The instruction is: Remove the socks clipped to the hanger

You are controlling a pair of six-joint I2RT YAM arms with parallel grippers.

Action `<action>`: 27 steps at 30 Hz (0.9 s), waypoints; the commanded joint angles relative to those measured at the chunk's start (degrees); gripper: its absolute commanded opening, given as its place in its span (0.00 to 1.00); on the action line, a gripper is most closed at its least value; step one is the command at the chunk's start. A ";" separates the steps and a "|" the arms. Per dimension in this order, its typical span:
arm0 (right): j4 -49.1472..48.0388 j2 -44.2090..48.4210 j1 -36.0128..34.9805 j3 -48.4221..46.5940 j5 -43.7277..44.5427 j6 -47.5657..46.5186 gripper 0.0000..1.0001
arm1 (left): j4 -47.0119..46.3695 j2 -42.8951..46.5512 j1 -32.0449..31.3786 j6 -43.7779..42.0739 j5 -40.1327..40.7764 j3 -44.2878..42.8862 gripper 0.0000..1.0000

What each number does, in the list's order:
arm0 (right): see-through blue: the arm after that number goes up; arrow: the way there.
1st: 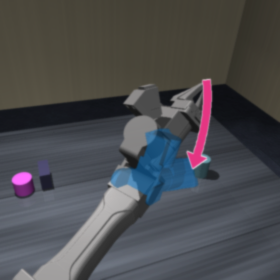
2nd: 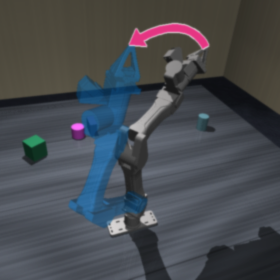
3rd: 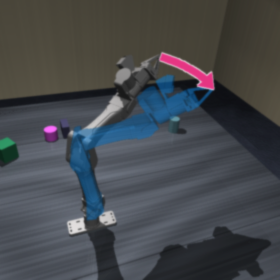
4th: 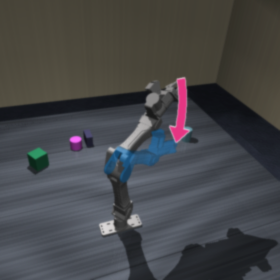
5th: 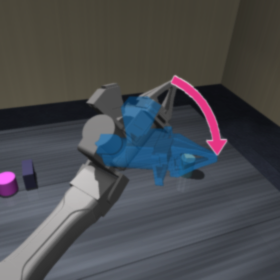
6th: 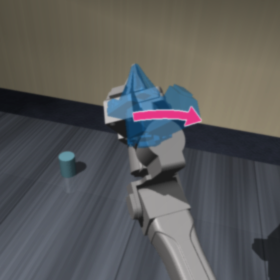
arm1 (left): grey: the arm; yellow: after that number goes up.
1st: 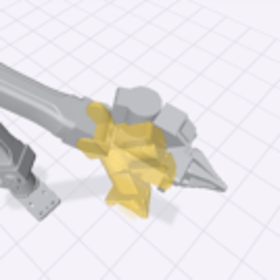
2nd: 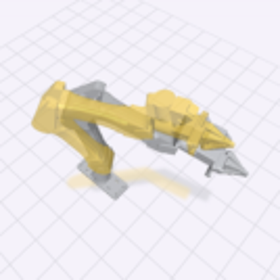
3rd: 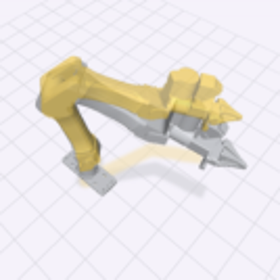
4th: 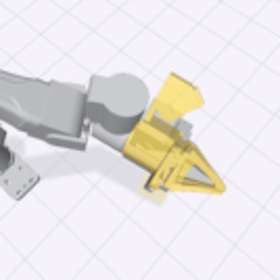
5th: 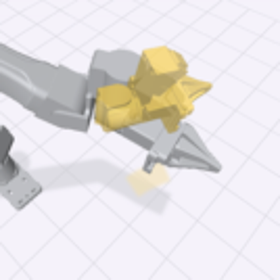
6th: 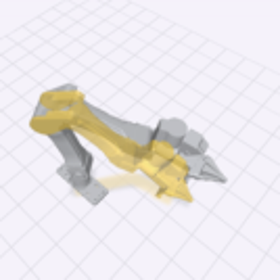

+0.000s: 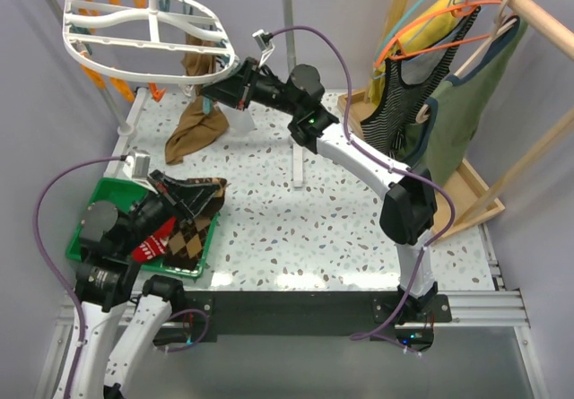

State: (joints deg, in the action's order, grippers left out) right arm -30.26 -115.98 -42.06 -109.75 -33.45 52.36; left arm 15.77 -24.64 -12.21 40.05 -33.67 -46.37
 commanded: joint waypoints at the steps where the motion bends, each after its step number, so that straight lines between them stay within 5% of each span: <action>1: 1.08 1.90 -0.39 0.77 0.41 -1.82 0.00 | 14.89 0.39 -0.27 -7.26 18.09 -5.31 0.00; 13: 5.12 3.48 -0.91 2.17 0.49 -4.55 0.00 | 28.35 -5.33 -0.27 -3.06 48.08 -2.15 0.15; 14: 5.21 3.74 -0.91 2.35 0.58 -4.63 0.00 | 28.26 -4.80 -0.27 -2.62 49.39 -1.36 0.21; 17: 5.65 4.27 -1.00 2.62 0.41 -4.81 0.00 | 28.35 -2.43 -0.19 -1.47 51.77 -0.83 0.60; 18: 5.91 4.36 -1.00 2.44 0.49 -4.90 0.00 | 28.44 -2.25 -0.27 -1.47 52.04 -0.91 0.84; 19: 6.44 4.45 -1.09 2.35 0.41 -5.16 0.00 | 29.14 -2.25 -0.19 -1.29 52.30 -1.79 0.95; 24: 8.72 4.54 -1.18 1.21 0.32 -5.86 0.01 | 28.88 -2.69 -0.27 -2.34 50.99 -4.08 1.00; 27: 11.62 4.71 -1.36 0.86 0.75 -6.92 0.16 | 25.02 -1.99 -0.27 -3.67 44.50 -3.64 1.00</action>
State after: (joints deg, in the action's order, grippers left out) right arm -23.27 -114.87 -42.50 -107.74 -32.32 47.55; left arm 44.93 -27.03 -12.40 38.11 15.66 -48.25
